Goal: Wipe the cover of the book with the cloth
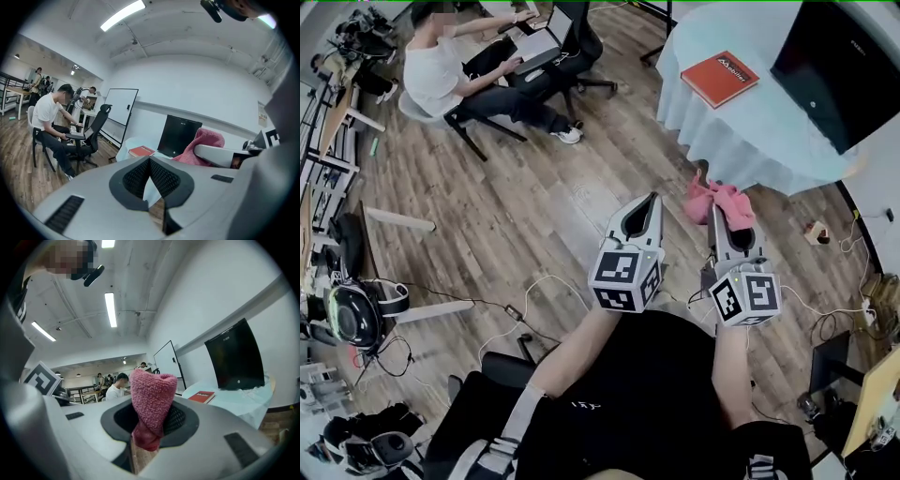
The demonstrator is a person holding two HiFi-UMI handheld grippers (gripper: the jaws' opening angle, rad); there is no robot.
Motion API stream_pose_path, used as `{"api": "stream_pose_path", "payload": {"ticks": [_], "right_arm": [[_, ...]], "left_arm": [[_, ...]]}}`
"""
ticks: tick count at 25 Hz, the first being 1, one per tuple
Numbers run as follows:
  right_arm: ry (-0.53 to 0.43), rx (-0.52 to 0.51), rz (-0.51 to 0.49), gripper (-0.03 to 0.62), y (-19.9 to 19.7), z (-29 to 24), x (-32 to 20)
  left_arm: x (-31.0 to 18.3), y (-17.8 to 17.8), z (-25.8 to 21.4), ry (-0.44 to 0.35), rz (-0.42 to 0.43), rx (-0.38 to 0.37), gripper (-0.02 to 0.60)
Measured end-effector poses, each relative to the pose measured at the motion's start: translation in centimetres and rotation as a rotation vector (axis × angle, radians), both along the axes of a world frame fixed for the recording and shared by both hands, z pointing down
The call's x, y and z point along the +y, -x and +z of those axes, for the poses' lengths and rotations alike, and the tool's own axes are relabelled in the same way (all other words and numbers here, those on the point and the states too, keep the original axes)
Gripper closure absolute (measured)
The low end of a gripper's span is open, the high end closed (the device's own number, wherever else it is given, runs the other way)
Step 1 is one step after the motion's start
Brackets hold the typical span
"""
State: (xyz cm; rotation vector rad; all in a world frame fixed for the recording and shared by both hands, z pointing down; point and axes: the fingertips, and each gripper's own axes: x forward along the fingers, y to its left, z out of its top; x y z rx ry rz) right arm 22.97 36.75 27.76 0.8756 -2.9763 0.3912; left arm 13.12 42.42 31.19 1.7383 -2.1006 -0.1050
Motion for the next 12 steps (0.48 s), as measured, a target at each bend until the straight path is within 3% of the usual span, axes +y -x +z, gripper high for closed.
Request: {"api": "stream_pose_path", "payload": {"ticks": [12], "right_arm": [[0.001, 0.058, -0.076, 0.491, 12.7, 0.0, -0.5]], "left_arm": [[-0.5, 12.1, 0.3, 0.011, -0.06, 0.06, 0.568]]}}
